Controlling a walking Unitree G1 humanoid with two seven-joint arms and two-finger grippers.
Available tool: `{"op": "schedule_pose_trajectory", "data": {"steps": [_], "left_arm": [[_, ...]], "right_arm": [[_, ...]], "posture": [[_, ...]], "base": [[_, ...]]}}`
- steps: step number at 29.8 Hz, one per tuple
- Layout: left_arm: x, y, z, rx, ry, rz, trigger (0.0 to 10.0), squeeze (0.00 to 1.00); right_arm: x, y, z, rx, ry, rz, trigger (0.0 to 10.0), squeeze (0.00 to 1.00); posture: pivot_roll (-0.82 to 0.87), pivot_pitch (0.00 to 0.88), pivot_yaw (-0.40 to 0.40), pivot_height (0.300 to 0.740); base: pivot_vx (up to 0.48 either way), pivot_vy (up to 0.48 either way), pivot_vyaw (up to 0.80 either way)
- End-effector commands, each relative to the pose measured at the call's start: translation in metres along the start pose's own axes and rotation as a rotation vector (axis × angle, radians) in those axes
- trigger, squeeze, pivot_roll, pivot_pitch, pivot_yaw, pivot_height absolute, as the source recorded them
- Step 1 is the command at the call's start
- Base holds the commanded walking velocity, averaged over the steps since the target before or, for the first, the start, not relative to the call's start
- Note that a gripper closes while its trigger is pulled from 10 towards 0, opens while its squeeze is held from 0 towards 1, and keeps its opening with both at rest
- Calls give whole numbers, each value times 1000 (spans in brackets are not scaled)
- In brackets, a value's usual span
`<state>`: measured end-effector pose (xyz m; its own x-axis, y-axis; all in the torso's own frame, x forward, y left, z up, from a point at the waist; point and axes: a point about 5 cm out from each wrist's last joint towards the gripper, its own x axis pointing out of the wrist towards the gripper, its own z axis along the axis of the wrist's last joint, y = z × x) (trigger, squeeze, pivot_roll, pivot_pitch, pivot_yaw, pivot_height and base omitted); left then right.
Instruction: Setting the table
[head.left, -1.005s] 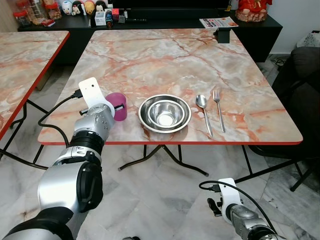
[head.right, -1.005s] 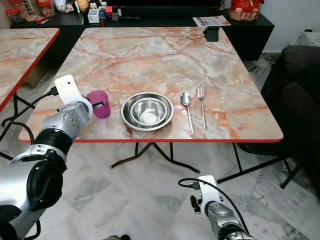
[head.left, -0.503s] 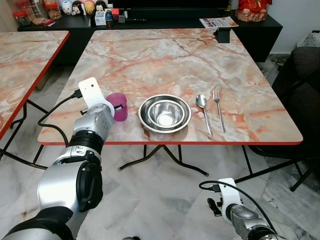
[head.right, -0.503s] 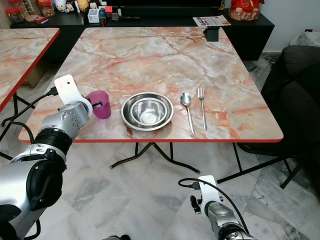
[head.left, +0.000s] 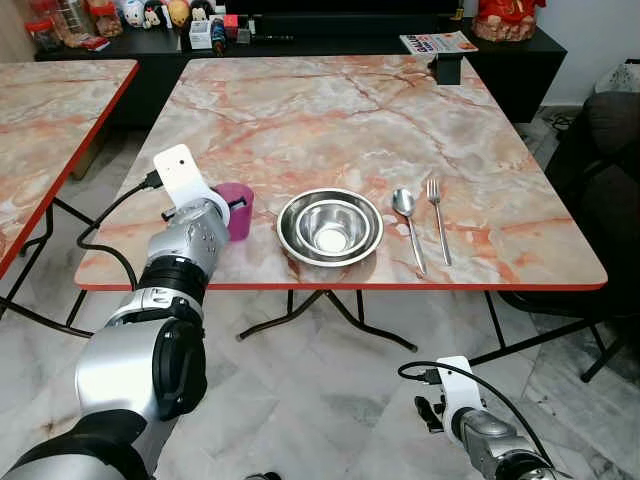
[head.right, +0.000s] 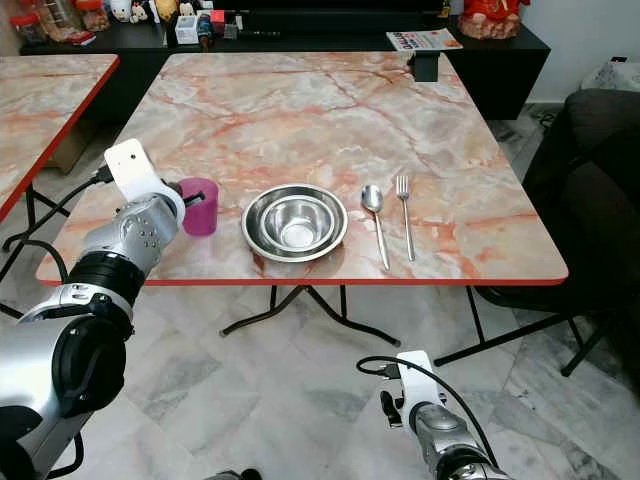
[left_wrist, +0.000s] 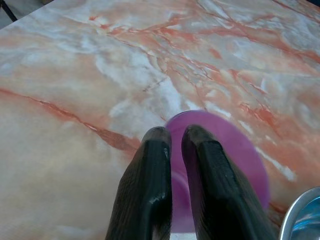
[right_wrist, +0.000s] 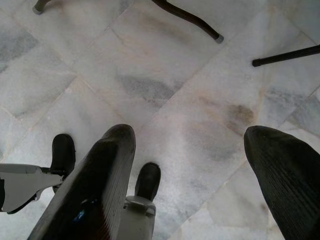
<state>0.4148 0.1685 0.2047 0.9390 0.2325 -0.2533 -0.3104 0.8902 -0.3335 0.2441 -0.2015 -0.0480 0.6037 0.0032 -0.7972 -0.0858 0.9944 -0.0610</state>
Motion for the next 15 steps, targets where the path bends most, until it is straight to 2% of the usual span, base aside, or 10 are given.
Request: {"op": "schedule_pose_trajectory", "data": {"steps": [1, 8, 15], "left_arm": [[-1, -6, 5, -9, -11, -18, 10000, 0], [-1, -4, 2, -11, 8, -2, 10000, 0], [-2, -6, 13, -43, -57, -27, 10000, 0]], "right_arm": [[0, -1, -3, 4, 11, -4, 10000, 0], [0, -1, -3, 3, 12, -3, 10000, 0], [0, -1, -3, 3, 11, -3, 10000, 0]], "posture": [[5, 87, 3, 740], [5, 87, 3, 740], [5, 87, 3, 740]], "base": [[0, 0, 0], [0, 0, 0], [0, 0, 0]]}}
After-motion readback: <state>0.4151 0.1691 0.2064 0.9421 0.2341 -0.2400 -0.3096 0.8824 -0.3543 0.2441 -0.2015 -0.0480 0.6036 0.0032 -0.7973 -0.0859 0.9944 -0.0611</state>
